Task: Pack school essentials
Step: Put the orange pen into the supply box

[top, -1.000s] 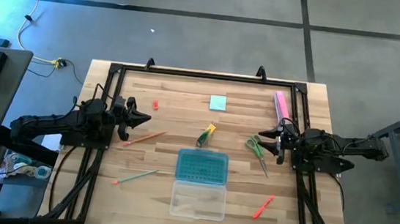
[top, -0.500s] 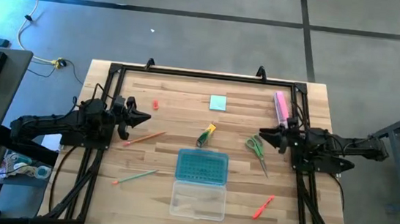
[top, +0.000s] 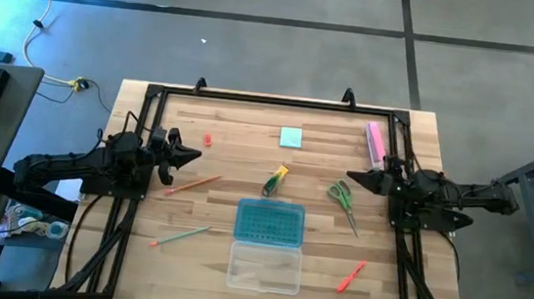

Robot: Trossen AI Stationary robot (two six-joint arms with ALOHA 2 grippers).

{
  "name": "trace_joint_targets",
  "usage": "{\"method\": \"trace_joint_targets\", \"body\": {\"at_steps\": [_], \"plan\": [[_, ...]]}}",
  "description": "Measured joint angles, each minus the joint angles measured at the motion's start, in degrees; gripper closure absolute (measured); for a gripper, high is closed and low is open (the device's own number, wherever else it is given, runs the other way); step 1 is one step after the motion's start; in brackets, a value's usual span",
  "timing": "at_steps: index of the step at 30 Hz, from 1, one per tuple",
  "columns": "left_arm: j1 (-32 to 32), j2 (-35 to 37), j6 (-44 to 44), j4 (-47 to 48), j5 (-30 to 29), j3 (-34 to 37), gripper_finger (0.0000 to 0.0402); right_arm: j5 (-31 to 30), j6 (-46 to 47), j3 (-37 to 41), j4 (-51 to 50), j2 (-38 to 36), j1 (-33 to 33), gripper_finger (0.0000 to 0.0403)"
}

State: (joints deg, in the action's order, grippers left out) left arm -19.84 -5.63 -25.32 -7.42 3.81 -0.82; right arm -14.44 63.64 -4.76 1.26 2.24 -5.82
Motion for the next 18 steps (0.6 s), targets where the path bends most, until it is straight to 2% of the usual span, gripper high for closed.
{"method": "trace_joint_targets", "body": {"at_steps": [5,9,14,18], "plan": [[0.00,0.02,0.00,0.02,0.00,0.00,0.0401,1.77,-0.40,-0.24,8.70,0.49,-1.42,0.0197],[0.00,0.02,-0.03,0.03,-0.56,0.00,0.0401,2.52,-2.85,-4.40,6.44,3.00,-3.81,0.0197],[-0.01,0.01,-0.15,0.33,-2.76,0.00,0.0401,5.02,-9.28,-14.08,-2.62,9.71,-7.28,0.0197],[-0.02,0.00,-0.09,0.36,-3.19,0.00,0.0401,7.71,-12.54,-23.95,-18.16,17.08,-10.38,0.0197]]}}
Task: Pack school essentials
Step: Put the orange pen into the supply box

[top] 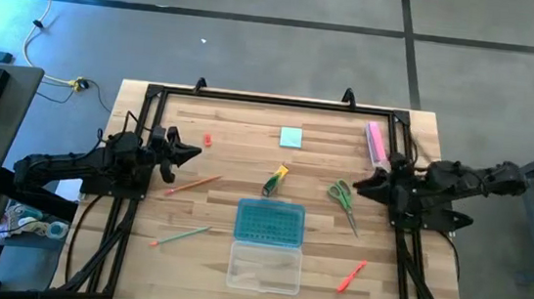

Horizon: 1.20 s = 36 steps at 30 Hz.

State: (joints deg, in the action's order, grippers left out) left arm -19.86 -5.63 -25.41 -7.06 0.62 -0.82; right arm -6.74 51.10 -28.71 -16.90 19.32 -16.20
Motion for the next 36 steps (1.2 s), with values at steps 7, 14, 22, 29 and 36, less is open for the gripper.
{"method": "trace_joint_targets", "body": {"at_steps": [7,14,22,29,36], "plan": [[0.01,0.00,-2.34,1.48,-0.22,0.00,0.0401,2.76,-5.62,-15.18,-22.67,14.78,-6.93,0.0197],[0.02,0.00,-4.46,1.55,-0.28,0.00,0.0401,3.67,-11.43,-24.54,-34.91,27.45,-15.17,0.0197],[0.00,0.00,-8.87,1.69,-3.03,0.00,0.0401,1.88,-15.57,-27.98,-39.00,41.33,-24.47,0.0197],[0.02,0.02,-9.31,1.69,-3.26,0.00,0.0401,2.24,-14.82,-27.98,-35.30,53.23,-30.43,0.0197],[0.00,0.02,-11.48,2.20,-3.26,0.00,0.0401,3.38,-16.96,-28.00,-26.14,62.33,-33.02,0.0197]]}}
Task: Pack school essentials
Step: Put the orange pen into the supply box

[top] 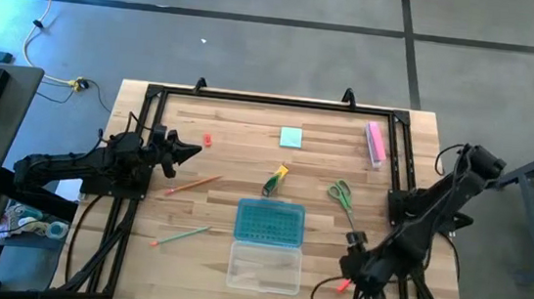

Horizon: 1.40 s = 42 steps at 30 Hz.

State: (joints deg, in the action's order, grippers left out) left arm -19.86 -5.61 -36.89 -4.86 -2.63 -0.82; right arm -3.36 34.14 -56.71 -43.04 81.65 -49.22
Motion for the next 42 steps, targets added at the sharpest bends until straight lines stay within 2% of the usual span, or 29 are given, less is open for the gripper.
{"method": "trace_joint_targets", "body": {"at_steps": [8,13,21,34,42], "plan": [[0.00,-0.02,-1.79,2.71,0.00,0.00,0.0401,1.90,-0.20,0.00,6.22,6.77,-0.10,0.0197],[0.02,0.00,-3.75,2.48,0.02,0.00,0.0401,1.98,-4.22,-0.02,8.93,10.02,-1.15,0.0197],[0.00,0.00,-7.95,2.49,0.46,0.00,0.0401,1.29,-4.64,-0.02,8.82,14.68,-3.53,0.0197],[0.00,0.00,-9.47,2.48,0.46,0.00,0.0401,-2.41,-4.61,-0.28,7.78,21.10,-5.34,0.0197],[0.00,-0.02,-9.48,2.46,0.46,0.00,0.0401,-2.49,-3.21,-0.20,7.07,21.74,-5.34,0.0197]]}}
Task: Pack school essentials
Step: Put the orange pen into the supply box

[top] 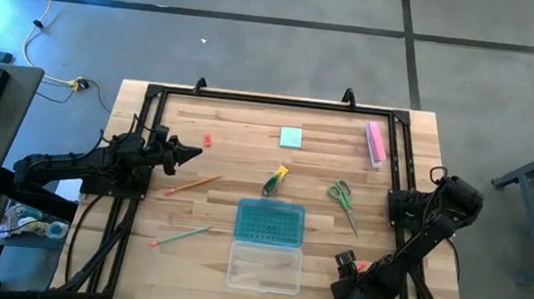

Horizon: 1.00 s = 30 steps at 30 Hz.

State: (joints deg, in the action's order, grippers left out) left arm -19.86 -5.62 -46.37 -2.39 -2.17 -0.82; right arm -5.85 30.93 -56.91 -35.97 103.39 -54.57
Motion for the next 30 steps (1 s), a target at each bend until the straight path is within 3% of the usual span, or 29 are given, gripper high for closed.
{"method": "trace_joint_targets", "body": {"at_steps": [6,14,19,30], "plan": [[0.00,0.02,0.02,0.02,0.00,0.00,0.0401,0.00,2.15,0.08,-0.04,0.07,0.00,0.0207],[0.00,0.00,0.02,0.02,0.00,0.00,0.0401,0.50,2.67,0.16,0.22,0.17,-0.03,0.0311],[0.00,0.02,0.02,0.02,0.00,0.00,0.0401,0.38,3.28,0.20,0.39,0.17,-0.02,0.0355],[0.00,0.00,0.02,0.02,0.00,0.00,0.0401,0.43,13.56,0.38,0.89,-1.48,0.53,0.0352]]}}
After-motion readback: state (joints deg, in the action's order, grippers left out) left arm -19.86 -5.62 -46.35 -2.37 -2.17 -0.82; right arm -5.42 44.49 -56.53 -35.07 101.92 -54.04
